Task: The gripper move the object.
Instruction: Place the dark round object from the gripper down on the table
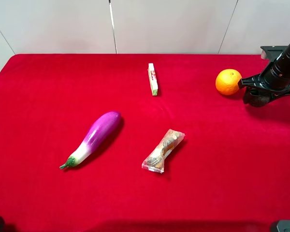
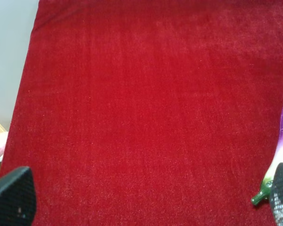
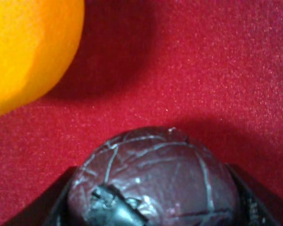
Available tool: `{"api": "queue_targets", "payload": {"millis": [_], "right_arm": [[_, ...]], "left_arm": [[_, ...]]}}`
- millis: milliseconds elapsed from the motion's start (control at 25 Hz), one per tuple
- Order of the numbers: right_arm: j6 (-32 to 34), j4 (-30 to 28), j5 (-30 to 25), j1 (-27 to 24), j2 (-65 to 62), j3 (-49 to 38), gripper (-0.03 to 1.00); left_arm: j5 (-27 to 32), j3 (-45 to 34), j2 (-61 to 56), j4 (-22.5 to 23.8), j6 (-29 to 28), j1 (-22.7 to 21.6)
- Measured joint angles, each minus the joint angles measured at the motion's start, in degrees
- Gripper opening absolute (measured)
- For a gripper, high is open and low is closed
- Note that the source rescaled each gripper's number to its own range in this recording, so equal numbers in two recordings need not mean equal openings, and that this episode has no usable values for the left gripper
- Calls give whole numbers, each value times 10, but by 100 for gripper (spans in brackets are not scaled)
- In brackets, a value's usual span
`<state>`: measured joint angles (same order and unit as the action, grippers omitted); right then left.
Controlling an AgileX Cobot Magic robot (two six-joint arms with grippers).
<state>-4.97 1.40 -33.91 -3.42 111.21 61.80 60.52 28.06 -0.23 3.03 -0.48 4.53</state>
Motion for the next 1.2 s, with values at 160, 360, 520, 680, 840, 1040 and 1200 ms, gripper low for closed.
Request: {"api": "queue_targets", "payload": {"millis": [160, 360, 520, 680, 840, 1040, 1200], "right_arm": [[0, 0, -1, 0, 0, 0, 0], [0, 0, -1, 0, 0, 0, 43], [8, 0, -1, 0, 0, 0, 77], [13, 0, -1, 0, 0, 0, 82], [14, 0, -2, 0, 0, 0, 82], [14, 0, -17, 0, -13, 0, 82], [14, 0, -35, 0, -35, 0, 82]], "left_arm": [[0, 0, 0, 0, 0, 0], [0, 0, 0, 0, 0, 0], [0, 0, 0, 0, 0, 0], [0, 0, 0, 0, 0, 0], [0, 0, 0, 0, 0, 0], [0, 0, 0, 0, 0, 0], [0, 0, 0, 0, 0, 0]]}}
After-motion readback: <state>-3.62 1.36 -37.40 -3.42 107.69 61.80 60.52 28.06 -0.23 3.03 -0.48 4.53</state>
